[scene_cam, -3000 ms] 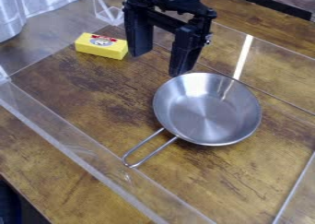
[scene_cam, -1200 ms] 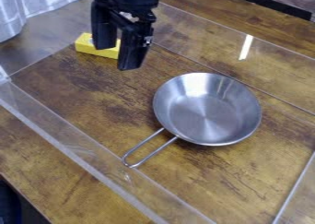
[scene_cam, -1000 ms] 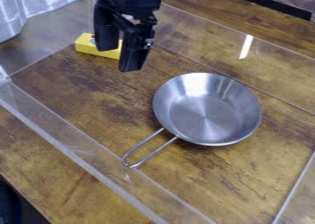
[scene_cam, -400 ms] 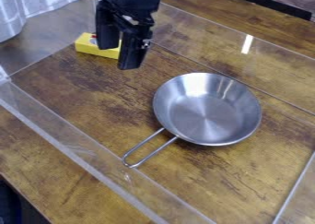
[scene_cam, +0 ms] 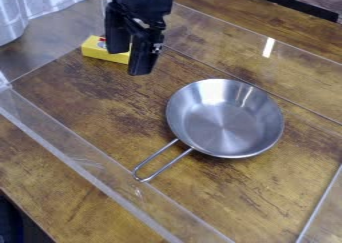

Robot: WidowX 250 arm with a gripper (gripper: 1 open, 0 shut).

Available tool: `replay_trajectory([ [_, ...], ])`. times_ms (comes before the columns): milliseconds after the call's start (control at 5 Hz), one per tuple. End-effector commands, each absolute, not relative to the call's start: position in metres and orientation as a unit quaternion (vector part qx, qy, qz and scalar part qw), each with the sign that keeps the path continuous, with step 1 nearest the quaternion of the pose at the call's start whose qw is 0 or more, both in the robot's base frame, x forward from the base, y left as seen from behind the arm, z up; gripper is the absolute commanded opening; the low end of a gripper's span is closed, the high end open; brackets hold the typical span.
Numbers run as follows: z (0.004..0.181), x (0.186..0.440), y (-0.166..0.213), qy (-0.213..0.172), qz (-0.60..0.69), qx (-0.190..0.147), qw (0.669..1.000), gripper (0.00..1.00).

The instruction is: Put the yellow object in the silver pan

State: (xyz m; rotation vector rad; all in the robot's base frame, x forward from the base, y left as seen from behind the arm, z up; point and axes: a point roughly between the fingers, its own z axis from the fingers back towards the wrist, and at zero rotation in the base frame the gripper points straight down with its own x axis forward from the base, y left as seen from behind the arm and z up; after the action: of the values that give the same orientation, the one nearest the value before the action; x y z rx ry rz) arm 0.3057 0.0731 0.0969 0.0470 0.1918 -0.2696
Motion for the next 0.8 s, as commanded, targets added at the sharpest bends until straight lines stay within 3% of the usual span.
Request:
replay_trajectory([
  [0,0.110,0.316,0.084,0.069,-0.130,0.035,0.989,1.00],
  [600,0.101,0.325,0.095,0.071,-0.147,0.039,0.986,1.00],
])
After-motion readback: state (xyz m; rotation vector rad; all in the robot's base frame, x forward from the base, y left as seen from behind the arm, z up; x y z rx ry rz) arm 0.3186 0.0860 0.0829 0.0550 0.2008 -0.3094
